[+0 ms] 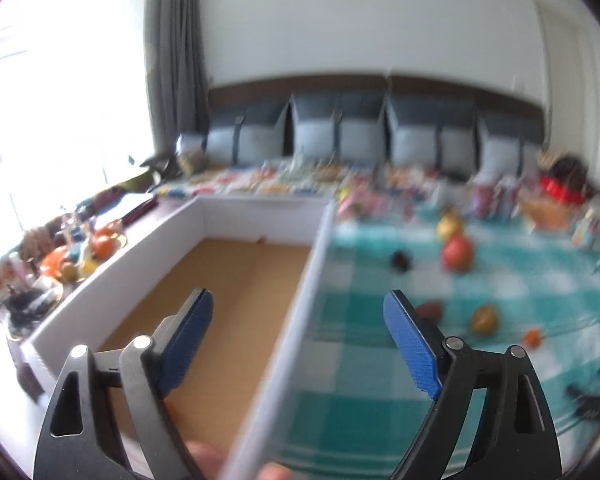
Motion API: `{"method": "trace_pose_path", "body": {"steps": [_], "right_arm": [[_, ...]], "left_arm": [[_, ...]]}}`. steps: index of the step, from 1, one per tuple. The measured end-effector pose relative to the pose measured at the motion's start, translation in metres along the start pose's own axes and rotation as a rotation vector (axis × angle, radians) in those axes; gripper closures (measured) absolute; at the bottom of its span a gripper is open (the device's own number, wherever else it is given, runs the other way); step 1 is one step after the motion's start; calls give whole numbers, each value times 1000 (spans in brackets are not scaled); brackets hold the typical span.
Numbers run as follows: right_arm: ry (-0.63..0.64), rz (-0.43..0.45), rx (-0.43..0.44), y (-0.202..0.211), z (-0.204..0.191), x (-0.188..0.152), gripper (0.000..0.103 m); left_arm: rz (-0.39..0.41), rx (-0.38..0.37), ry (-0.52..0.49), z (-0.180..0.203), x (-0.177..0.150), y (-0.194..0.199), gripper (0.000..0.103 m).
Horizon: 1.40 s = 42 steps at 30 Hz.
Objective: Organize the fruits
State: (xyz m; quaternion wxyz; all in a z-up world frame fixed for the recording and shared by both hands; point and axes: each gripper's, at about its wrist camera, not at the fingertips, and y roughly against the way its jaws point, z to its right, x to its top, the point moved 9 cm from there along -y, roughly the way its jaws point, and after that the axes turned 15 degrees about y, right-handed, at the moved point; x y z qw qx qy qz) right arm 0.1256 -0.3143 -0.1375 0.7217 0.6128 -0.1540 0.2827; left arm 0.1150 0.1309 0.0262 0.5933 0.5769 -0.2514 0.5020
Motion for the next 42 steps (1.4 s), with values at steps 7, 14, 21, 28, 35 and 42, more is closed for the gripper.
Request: {"method": "trace_pose_path", "body": {"steps": [7,14,21,28,35,42], "right_arm": [[-2,7,3,-2,-3,1,0],[-4,11,7,-2,-5,1,0],[-2,13,7,-1,-5,2,0],[-2,13,7,-2,-5,2,0],[-2,13,7,-2,-5,2,0],[-2,13,8,-2,-5,2,0]], "left_arm": [[-189,-143,-23,60,-91,-5,11],[-448,-194,-148,72,-190,-35,11],[-481,-186,-147,67,-201,-43,11],[-472,-170,-194,72,-205,-50,5],[-466,-171,-193,71,-204,-52,4],[-467,-169,-193,70,-205,-51,4]]}}
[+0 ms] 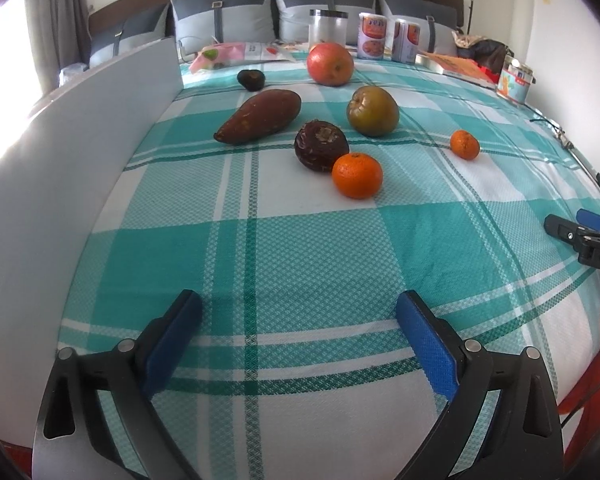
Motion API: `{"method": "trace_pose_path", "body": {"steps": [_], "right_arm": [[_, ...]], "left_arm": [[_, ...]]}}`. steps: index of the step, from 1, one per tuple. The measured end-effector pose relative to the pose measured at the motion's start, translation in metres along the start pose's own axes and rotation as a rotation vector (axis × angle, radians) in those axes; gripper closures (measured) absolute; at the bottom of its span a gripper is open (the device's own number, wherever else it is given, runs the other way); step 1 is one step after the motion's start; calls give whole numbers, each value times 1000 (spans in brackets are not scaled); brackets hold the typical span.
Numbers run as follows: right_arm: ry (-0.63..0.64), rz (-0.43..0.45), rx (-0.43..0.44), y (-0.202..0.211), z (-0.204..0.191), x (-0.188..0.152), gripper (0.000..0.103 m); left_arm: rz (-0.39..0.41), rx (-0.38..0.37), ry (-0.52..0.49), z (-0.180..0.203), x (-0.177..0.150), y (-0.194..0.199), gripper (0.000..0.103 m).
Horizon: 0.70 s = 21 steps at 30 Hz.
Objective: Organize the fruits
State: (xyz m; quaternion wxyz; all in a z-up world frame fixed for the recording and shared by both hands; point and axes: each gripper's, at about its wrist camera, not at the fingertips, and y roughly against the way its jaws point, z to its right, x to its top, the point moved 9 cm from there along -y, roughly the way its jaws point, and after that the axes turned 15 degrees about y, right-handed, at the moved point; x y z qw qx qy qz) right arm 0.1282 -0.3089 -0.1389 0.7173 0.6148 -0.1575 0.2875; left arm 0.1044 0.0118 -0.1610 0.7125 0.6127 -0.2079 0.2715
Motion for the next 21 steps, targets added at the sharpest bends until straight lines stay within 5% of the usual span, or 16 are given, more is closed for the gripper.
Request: {"method": "trace_pose_path", "body": {"steps": [21], "right_arm": [[-1,0,1,0,0,0,0]], "left_arm": [[12,1,1,-1,0,1,3]]}}
